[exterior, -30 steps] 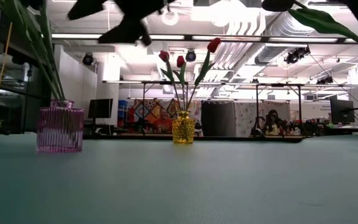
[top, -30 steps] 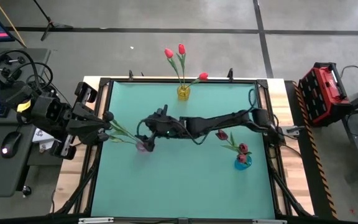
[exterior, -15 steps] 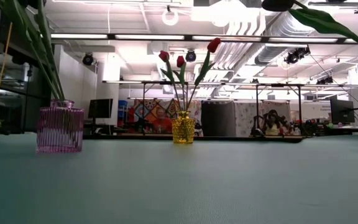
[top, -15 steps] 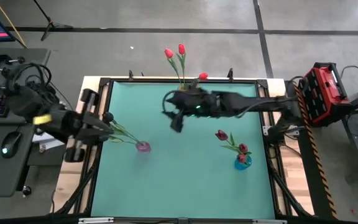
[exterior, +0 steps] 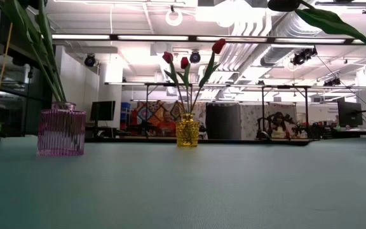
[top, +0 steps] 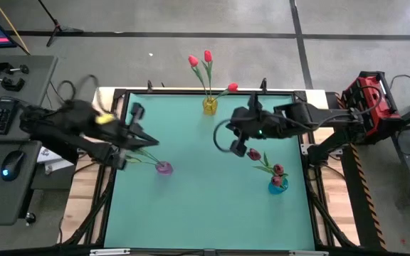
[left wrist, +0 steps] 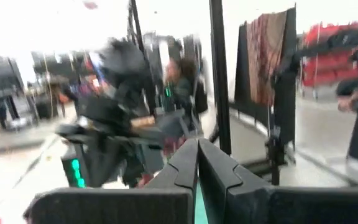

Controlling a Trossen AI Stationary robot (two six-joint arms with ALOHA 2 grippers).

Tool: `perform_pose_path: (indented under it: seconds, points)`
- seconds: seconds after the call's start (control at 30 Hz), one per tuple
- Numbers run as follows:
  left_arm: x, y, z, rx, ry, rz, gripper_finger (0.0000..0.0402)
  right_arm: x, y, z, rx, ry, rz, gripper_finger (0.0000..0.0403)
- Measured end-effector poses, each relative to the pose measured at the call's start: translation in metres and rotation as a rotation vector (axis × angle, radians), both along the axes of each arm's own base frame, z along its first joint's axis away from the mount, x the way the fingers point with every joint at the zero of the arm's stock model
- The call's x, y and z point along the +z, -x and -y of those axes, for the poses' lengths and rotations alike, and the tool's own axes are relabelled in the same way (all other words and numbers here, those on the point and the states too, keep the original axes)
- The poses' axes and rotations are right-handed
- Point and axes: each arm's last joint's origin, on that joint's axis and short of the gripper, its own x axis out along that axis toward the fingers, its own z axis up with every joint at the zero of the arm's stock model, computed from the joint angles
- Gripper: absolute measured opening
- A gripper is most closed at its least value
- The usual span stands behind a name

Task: Sort flowers into vase by color
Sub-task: Return to Home Position

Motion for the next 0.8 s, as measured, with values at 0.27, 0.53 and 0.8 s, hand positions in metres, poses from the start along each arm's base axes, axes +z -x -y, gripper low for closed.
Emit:
perform_pose_path:
  seconds: [0.27,0.53,0.8]
  points:
    - [-0.032,0.084,-0.034,0.151,0.057,0.248,0.0,-0.005,0.005,-0.015,-0.04,-0.034,-0.03,0.0002]
    - [-0.105,0.11,-0.042,0.186,0.211,0.34,0.0,-0.005,0.005,-0.015,-0.079,-0.073,-0.009,0.0]
    - [-0.138,0.125,-0.043,0.162,0.253,0.501,0.0,-0.006,0.005,-0.016,-0.083,-0.127,-0.005,0.0]
